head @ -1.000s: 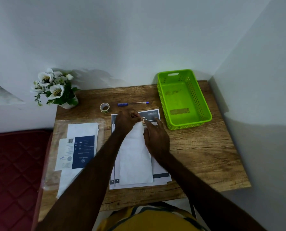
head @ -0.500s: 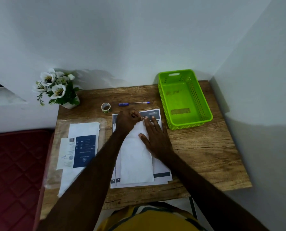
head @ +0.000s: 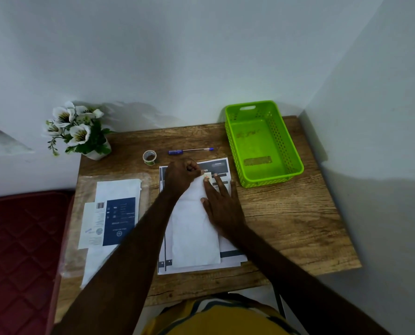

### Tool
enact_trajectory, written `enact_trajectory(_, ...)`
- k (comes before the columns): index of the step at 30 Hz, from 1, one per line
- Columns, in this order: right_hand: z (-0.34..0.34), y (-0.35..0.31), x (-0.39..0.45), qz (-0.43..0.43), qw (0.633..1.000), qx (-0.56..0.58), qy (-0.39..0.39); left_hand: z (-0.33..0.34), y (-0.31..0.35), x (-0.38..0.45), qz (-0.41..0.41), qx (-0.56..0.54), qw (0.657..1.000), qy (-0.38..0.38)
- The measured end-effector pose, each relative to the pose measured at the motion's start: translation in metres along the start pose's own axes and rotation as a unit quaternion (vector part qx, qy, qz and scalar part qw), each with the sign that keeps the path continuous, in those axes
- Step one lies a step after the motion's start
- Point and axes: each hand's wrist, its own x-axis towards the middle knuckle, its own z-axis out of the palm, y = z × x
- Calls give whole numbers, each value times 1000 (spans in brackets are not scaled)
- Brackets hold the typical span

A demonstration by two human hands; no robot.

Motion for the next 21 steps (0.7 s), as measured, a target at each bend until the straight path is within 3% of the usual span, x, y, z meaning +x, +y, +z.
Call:
enact_trajectory(4,-1,1,3,15,1000,15,-4,0,1,0,-8,-8,1000,-7)
enact_trajectory(10,0,2,-8,23,998,10,52,3,-3,-1,-7,-9,1000,0)
enact_trajectory(17,-2,4,-5,22,1000,-9,20,2,-3,-2,2,-16,1000,-19)
enact_trajectory(21,-5,3,-2,7,999,-15,43,1,-6,-2,9,-3,1000,-26)
